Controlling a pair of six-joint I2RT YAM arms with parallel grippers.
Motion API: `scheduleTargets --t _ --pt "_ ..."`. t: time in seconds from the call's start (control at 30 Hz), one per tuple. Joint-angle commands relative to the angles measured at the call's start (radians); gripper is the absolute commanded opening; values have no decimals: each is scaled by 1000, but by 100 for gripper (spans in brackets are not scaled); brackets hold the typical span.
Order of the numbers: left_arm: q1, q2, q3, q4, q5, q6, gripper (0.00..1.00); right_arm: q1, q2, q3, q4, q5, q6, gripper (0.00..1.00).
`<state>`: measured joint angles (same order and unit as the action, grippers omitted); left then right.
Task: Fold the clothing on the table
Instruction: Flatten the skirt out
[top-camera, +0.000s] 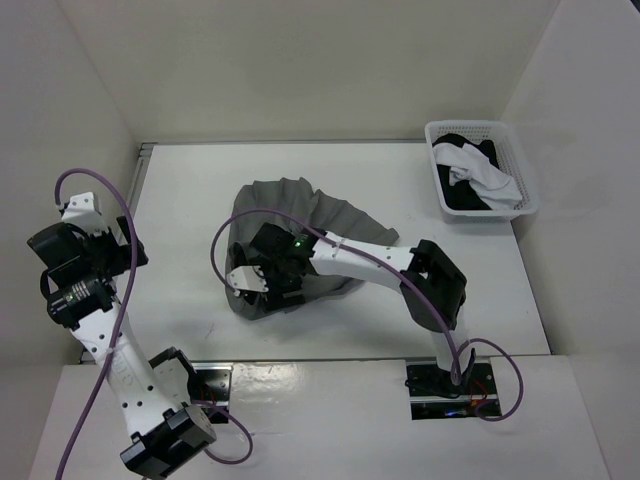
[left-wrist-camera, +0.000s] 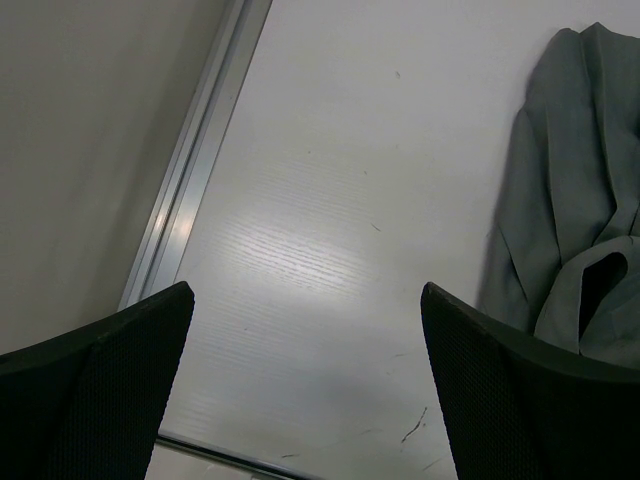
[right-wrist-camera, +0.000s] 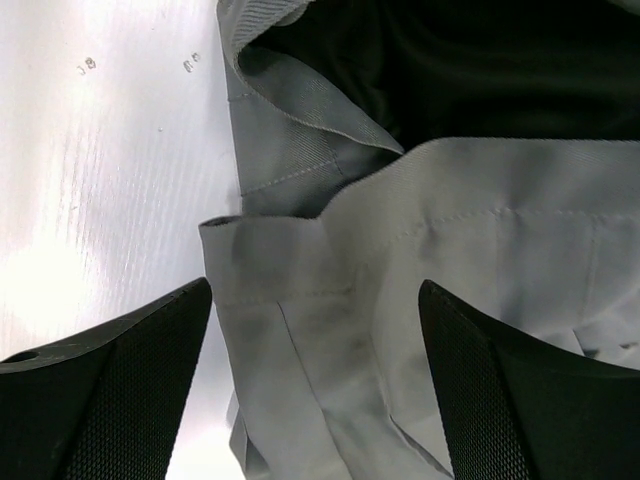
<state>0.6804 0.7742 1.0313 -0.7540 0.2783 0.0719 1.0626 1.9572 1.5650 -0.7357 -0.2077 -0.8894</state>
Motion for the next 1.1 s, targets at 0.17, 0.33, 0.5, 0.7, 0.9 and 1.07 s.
scheduleTargets --t 0.17,0.33,0.5,0.7,0.9,1.07 --pt "18 -13 -2 30 30 -11 100 19 40 70 -19 -44 -28 84" --pt "18 -13 -2 30 30 -11 100 19 72 102 -10 -44 -28 83" --pt "18 -13 -2 30 30 -11 100 19 83 112 -1 -44 -28 78" --pt "18 -13 -2 30 30 -11 100 19 92 112 -1 -35 -37 78" --pt "18 -13 -2 30 30 -11 100 19 101 90 -1 -35 -46 73" --pt "18 -13 -2 30 30 -11 100 19 111 90 9 -24 -46 63"
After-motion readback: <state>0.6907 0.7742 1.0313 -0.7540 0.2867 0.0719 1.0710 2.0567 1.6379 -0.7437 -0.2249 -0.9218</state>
